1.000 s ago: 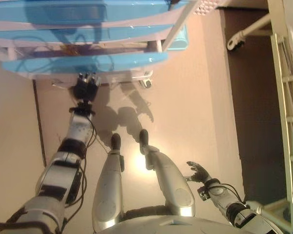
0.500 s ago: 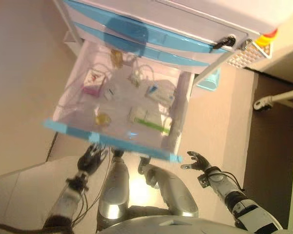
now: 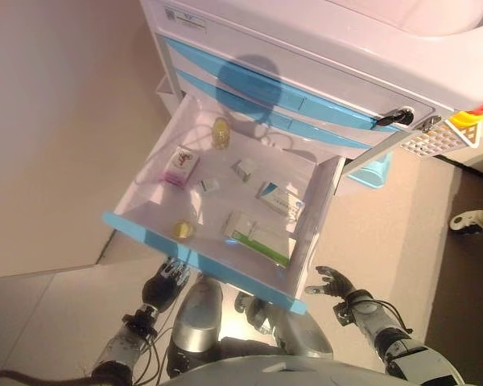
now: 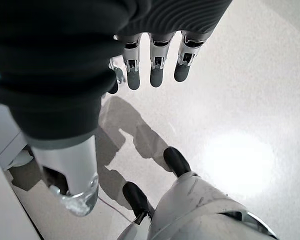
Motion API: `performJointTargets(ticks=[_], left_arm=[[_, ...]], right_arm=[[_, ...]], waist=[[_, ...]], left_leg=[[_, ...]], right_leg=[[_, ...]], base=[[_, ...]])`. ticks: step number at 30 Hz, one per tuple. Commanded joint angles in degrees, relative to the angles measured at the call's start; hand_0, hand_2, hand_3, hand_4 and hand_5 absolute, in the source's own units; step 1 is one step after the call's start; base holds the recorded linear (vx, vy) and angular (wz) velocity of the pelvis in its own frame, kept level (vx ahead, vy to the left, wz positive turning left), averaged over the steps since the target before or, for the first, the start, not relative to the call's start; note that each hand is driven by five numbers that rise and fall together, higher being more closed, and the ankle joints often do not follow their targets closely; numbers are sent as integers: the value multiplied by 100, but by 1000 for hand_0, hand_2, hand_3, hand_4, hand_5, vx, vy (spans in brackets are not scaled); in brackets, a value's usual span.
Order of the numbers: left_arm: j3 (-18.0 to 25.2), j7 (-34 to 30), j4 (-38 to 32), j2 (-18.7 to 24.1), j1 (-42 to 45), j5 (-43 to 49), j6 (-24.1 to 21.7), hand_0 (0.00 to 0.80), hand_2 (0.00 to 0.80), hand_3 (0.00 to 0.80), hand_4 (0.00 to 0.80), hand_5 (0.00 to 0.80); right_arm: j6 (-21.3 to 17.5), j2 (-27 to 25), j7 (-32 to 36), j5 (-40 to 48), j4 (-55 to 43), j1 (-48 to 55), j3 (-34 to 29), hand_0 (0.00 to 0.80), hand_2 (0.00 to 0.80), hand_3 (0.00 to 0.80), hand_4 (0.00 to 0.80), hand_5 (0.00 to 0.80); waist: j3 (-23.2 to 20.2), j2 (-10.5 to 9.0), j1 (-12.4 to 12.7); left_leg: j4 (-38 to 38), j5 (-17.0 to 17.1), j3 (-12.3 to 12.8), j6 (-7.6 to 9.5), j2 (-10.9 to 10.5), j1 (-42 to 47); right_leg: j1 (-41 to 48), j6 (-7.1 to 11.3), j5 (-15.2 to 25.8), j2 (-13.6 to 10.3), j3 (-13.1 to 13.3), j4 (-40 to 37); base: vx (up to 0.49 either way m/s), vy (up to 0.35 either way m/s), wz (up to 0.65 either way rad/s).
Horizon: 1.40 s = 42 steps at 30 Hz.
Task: Open the drawer and pick up the medicine
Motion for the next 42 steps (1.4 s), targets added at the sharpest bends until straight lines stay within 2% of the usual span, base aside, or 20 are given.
performJointTargets(ticks=[1, 6, 7, 10, 13, 16, 19, 21, 23, 24, 30, 34, 36, 37, 38, 41, 42], left_arm=[[101, 9, -7, 634, 1486, 153, -1079, 0, 0, 0, 0, 0], [-88, 1389, 729, 622, 1199, 985, -1619, 0, 0, 0, 0, 0], [-90, 1422, 768, 618, 1183, 979, -1641, 0, 0, 0, 0, 0], [-71, 2336, 1438, 593, 856, 1350, -2025, 0, 0, 0, 0, 0], [-151, 3079, 1920, 542, 558, 1891, -2162, 0, 0, 0, 0, 0], [-387, 3549, 2187, 484, 314, 2407, -2257, 0, 0, 0, 0, 0], [-713, 3849, 2256, 370, 110, 3064, -2451, 0, 0, 0, 0, 0], [-1121, 4174, 2233, 357, -39, 3910, -2631, 0, 0, 0, 0, 0], [-1465, 4321, 2229, 373, -142, 4385, -2623, 0, 0, 0, 0, 0], [-1603, 4409, 2208, 394, -183, 4494, -2454, 0, 0, 0, 0, 0], [-1720, 4471, 2338, 583, -304, 4586, -1895, 0, 0, 0, 0, 0], [-1587, 4463, 2295, 761, -121, 4395, -1690, 0, 0, 0, 0, 0], [-1399, 4341, 2279, 723, 49, 4047, -1610, 0, 0, 0, 0, 0], [-1366, 4303, 2283, 703, 77, 3973, -1587, 0, 0, 0, 0, 0], [-1207, 4291, 2311, 631, 155, 3830, -1565, 0, 0, 0, 0, 0], [-939, 4426, 2404, 470, 277, 3847, -1601, 0, 0, 0, 0, 0], [-886, 4495, 2444, 389, 315, 3934, -1596, 0, 0, 0, 0, 0]], right_arm=[[-225, -663, 12, 17, 243, 853, -134, 0, 0, 0, 0, 0], [-458, -530, -146, 221, 408, 882, -126, 0, 0, 0, 0, 0], [-468, -526, -156, 240, 413, 879, -127, 0, 0, 0, 0, 0], [-622, -418, -282, 244, 482, 812, -90, 0, 0, 0, 0, 0], [-732, -308, -378, 194, 473, 749, 75, 0, 0, 0, 0, 0], [-770, -206, -443, 382, 378, 695, 201, 0, 0, 0, 0, 0], [-597, -85, -635, 495, 228, 697, 244, 0, 0, 0, 0, 0], [-467, -23, -933, 579, 181, 738, 260, 0, 0, 0, 0, 0], [-397, -10, -1170, 624, 181, 751, 230, 0, 0, 0, 0, 0], [-358, -24, -1327, 567, 154, 763, 190, 0, 0, 0, 0, 0], [-351, -143, -2583, 485, -51, 767, -231, 0, 0, 0, 0, 0], [-405, -482, -3489, 296, -1110, 923, -564, 0, 0, 0, 0, 0], [-273, -720, -3869, 251, -2374, 1073, -935, 0, 0, 0, 0, 0], [-355, -732, -3990, 197, -2540, 1109, -998, 0, 0, 0, 0, 0], [-343, -830, -4184, 15, -3202, 1171, -1165, 0, 0, 0, 0, 0], [-672, -909, -4676, -720, -4173, 1228, -1377, 0, 0, 0, 0, 0], [-529, -952, -4697, -1003, -4848, 1191, -1436, 0, 0, 0, 0, 0]], waist=[[-952, 776, 286], [-845, 664, 152], [-839, 661, 147], [-747, 569, 29], [-705, 453, -62], [-673, 334, -137], [-709, 192, -254], [-762, 74, -374], [-807, 0, -466], [-840, -46, -542], [-1033, -330, -842], [-1192, -520, -1060], [-1316, -565, -1220], [-1338, -567, -1239], [-1412, -569, -1304], [-1521, -569, -1368], [-1577, -566, -1383]], left_leg=[[26, 260, 42, 104, -305, -718], [-31, 268, 12, 174, -323, -713], [-32, 269, 12, 176, -324, -716], [-66, 269, 24, 235, -356, -770], [-126, 271, 49, 294, -390, -822], [-158, 267, 95, 343, -418, -893], [-282, 249, 182, 415, -440, -858], [-416, 239, 269, 485, -455, -818], [-503, 237, 370, 533, -460, -785], [-584, 230, 458, 559, -449, -735], [-898, 179, 910, 655, -311, -454], [-972, 93, 1182, 682, -196, -282], [-992, 7, 1362, 718, -179, -180], [-987, -13, 1394, 723, -178, -164], [-987, -66, 1471, 746, -184, -127], [-981, -143, 1558, 781, -207, -63], [-985, -164, 1583, 788, -211, -39]], right_leg=[[-203, 330, -266, -80, 70, 762], [-370, 395, -117, -44, 150, 688], [-379, 395, -113, -43, 155, 687], [-558, 425, -20, -29, 246, 649], [-670, 457, 77, -20, 342, 542], [-759, 488, 184, -31, 413, 414], [-790, 557, 320, -23, 539, 202], [-820, 638, 455, -19, 661, 12], [-840, 702, 552, -18, 767, -107], [-833, 747, 610, -14, 853, -194], [-748, 949, 842, 15, 1265, -468], [-703, 1032, 976, 55, 1520, -577], [-694, 1062, 1043, 67, 1648, -655], [-689, 1069, 1054, 68, 1668, -668], [-687, 1076, 1060, 73, 1717, -691], [-661, 1086, 1052, 76, 1773, -721], [-647, 1086, 1035, 72, 1785, -727]], base=[[26, -38, -2], [-17, -54, 0], [-40, -60, 1], [-69, -58, 1], [-79, -54, -9], [-71, -36, -12], [-41, -24, -12], [-48, -28, -28], [-34, -4, -28], [-26, 17, -43], [4, -17, -56], [41, -44, -52], [33, 27, -40], [31, 61, -37], [37, 71, -34], [38, 58, -28], [39, 49, -13]])
